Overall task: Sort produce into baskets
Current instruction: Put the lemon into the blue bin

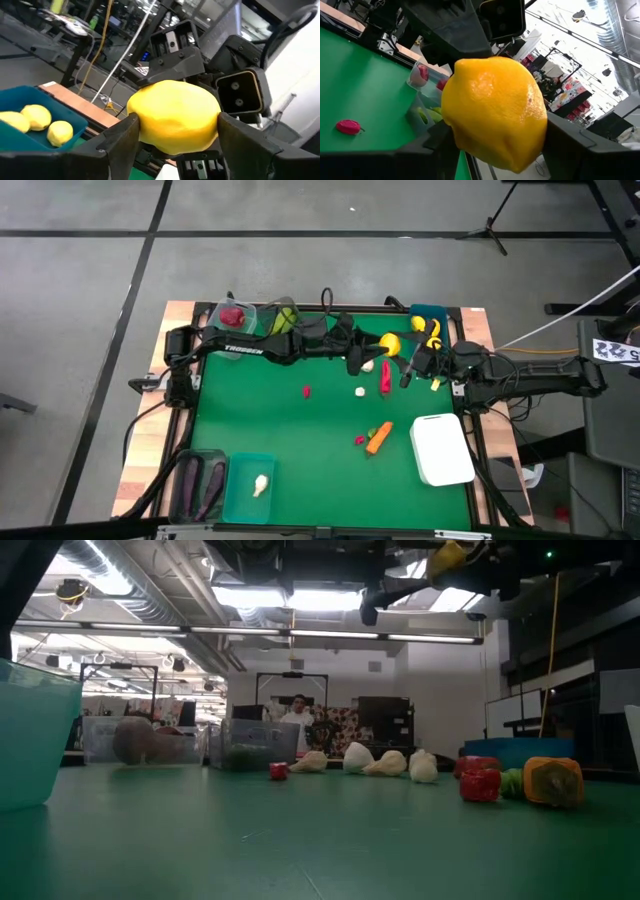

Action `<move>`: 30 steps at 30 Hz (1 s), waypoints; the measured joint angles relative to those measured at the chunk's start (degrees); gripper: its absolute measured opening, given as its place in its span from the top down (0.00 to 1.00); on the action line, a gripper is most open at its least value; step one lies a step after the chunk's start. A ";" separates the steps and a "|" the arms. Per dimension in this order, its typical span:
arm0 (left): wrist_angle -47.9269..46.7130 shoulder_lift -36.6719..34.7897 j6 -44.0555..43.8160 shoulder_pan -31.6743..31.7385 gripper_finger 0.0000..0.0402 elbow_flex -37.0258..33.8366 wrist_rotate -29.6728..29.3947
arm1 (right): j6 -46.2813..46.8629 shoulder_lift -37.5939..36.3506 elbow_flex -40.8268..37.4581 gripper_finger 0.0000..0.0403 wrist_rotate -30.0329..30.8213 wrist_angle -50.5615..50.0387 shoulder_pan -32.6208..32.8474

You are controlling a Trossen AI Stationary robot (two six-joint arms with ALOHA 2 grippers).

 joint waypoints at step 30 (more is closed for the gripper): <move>-15.65 -1.39 4.26 7.63 0.16 0.00 17.89 | 33.60 -2.82 0.00 0.40 45.45 -23.39 -9.96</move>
